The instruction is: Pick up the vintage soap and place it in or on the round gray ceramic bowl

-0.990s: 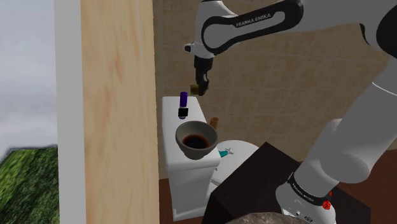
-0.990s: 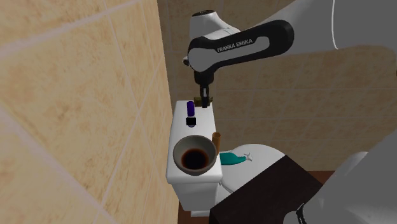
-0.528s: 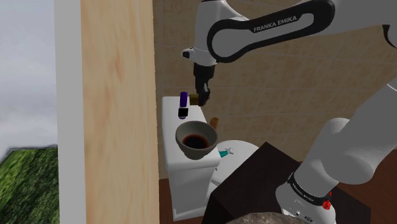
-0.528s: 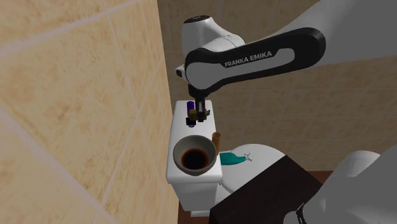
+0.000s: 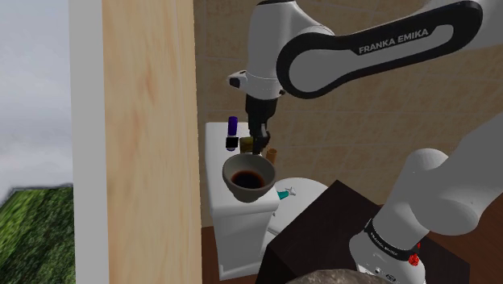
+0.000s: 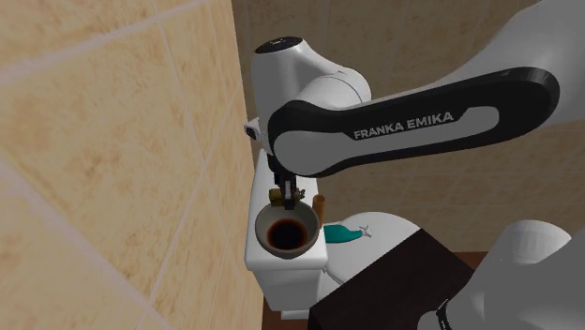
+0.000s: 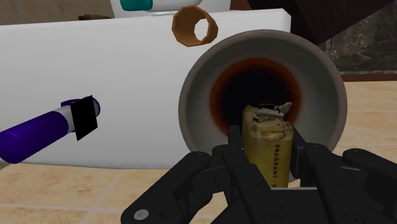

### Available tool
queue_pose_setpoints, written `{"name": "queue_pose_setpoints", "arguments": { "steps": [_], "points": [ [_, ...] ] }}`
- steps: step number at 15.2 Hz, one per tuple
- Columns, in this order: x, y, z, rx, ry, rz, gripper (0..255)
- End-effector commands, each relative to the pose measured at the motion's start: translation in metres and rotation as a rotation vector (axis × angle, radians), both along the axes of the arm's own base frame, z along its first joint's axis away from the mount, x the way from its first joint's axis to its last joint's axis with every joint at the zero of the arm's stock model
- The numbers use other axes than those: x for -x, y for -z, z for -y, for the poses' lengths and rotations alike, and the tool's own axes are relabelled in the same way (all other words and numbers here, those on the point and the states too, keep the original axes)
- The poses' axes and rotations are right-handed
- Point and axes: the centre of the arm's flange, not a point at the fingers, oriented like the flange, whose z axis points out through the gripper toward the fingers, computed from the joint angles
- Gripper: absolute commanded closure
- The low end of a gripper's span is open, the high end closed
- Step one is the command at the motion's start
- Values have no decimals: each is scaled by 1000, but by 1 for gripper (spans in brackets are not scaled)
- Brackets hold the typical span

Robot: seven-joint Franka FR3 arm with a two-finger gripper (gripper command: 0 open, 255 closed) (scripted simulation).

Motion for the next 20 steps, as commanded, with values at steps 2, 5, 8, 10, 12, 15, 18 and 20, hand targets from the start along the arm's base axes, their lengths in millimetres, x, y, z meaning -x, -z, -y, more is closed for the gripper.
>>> {"name": "queue_pose_setpoints", "arguments": {
  "steps": [2,5,8,10,12,15,18,20],
  "points": [
    [4,13,-4,0,1,0,255],
    [4,29,-4,0,1,0,255],
    [4,45,-4,0,1,0,255],
    [4,56,-4,0,1,0,255],
    [4,66,-4,0,1,0,255],
    [4,66,-4,0,1,0,255],
    [4,66,-4,0,1,0,255],
    [4,66,-4,0,1,0,0]
  ]
}}
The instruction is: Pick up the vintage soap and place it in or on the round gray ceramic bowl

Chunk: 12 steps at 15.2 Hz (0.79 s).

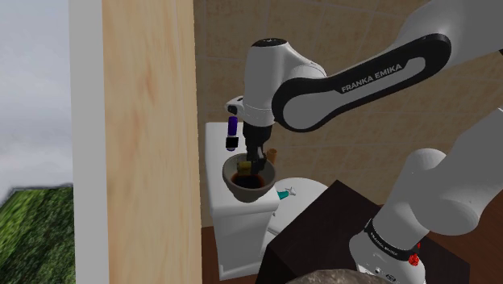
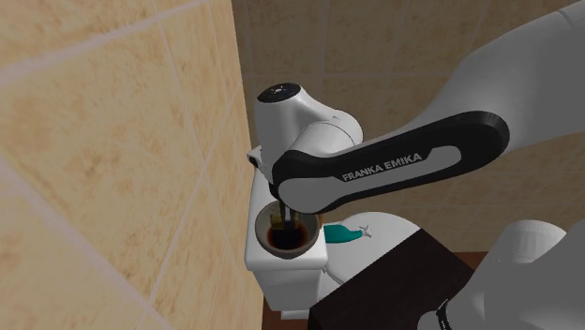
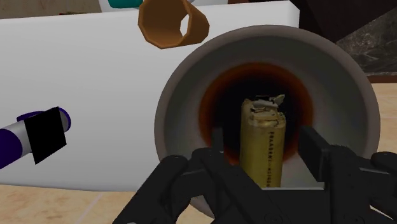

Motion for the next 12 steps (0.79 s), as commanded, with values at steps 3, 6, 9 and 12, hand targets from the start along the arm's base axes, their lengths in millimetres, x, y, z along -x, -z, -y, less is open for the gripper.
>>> {"name": "queue_pose_setpoints", "arguments": {
  "steps": [3,6,9,12],
  "points": [
    [0,0,0,0,0,0,0],
    [0,-13,-1,0,0,0,0],
    [2,-50,-3,0,0,0,0],
    [2,-50,-3,0,0,0,0]
  ]
}}
